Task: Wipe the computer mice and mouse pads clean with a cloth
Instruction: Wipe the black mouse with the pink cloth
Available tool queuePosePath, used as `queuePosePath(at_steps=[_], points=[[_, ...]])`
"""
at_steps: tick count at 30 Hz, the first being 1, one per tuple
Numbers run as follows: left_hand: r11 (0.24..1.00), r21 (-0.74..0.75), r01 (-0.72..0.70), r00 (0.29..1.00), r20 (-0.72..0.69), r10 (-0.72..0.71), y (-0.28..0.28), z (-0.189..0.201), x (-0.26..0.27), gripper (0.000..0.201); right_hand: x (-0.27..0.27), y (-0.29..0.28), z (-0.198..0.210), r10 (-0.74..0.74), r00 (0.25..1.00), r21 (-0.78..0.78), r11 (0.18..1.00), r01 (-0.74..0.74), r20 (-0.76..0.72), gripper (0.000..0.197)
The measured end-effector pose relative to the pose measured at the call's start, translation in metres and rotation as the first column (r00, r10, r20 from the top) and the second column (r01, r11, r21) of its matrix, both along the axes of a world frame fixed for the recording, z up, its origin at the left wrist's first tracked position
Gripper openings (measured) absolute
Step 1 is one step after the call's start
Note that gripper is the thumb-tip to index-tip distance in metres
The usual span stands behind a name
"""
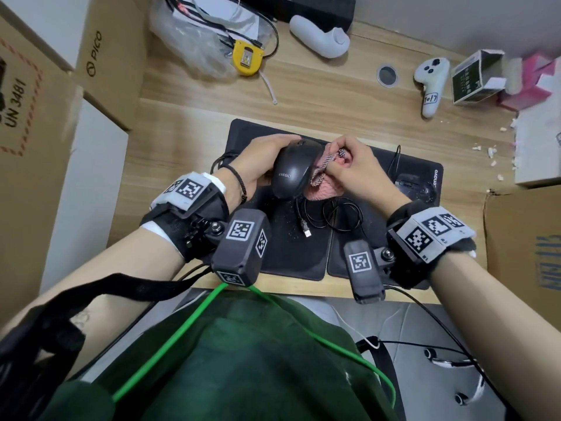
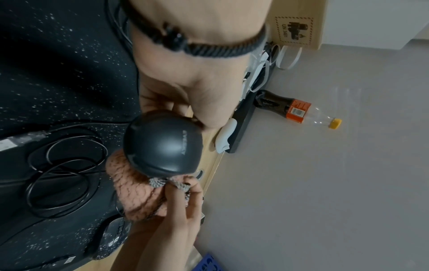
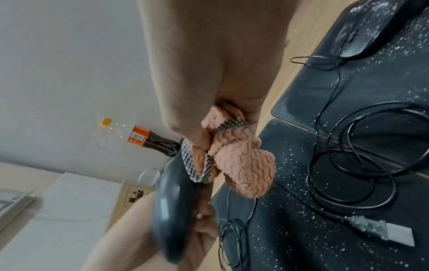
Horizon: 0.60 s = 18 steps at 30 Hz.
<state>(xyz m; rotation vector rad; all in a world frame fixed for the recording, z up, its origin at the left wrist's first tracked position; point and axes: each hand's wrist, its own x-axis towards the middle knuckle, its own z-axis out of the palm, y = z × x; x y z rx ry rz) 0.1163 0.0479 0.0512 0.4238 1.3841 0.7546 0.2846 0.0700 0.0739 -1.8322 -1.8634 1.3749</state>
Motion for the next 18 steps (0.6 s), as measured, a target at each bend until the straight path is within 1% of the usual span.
queuePosePath(at_steps=[2, 4, 6, 7, 9, 11, 14, 16, 18], points=[[0.997, -0.064, -0.039, 0.999, 0.032, 0.041, -0.003, -0.003, -0.002, 0.024, -0.009, -0.005, 0.004, 0.005, 0.999, -0.018, 1.0, -0.006, -0.043, 0.021], [0.99, -0.118, -0.072, 0.992, 0.095, 0.084, -0.006, -0.006, -0.003, 0.035, -0.021, -0.013, 0.008, 0.073, 0.994, -0.021, 0.997, -0.075, -0.081, 0.017], [0.991, -0.13, -0.044, 0.992, 0.116, 0.059, -0.008, -0.008, -0.005, 0.047, -0.034, -0.021, 0.012, 0.143, 0.984, -0.011, 0.989, -0.145, -0.108, 0.018], [0.993, -0.118, -0.023, 0.992, 0.117, 0.037, -0.009, -0.006, -0.005, 0.048, -0.039, -0.024, 0.013, 0.167, 0.978, -0.004, 0.986, -0.169, -0.128, 0.018], [0.996, -0.094, -0.006, 0.99, 0.141, 0.02, -0.012, -0.004, -0.007, 0.046, -0.048, -0.03, 0.018, 0.205, 0.96, 0.003, 0.978, -0.208, -0.191, 0.02], [0.998, -0.061, 0.002, 0.989, 0.15, 0.007, -0.014, -0.004, -0.009, 0.035, -0.053, -0.032, 0.02, 0.212, 0.945, -0.001, 0.976, -0.219, -0.249, 0.021], [0.999, -0.011, 0.052, 0.967, 0.249, -0.048, -0.018, 0.004, -0.009, 0.032, -0.056, -0.031, 0.022, 0.209, 0.929, 0.014, 0.976, -0.215, -0.306, 0.019], [0.998, 0.022, 0.061, 0.944, 0.324, -0.065, -0.018, 0.009, -0.007, 0.027, -0.053, -0.029, 0.021, 0.205, 0.929, 0.031, 0.978, -0.206, -0.307, 0.02], [0.998, -0.022, 0.063, 0.914, 0.402, -0.049, -0.017, 0.014, -0.007, 0.029, -0.047, -0.024, 0.019, 0.183, 0.947, 0.062, 0.983, -0.172, -0.265, 0.023]])
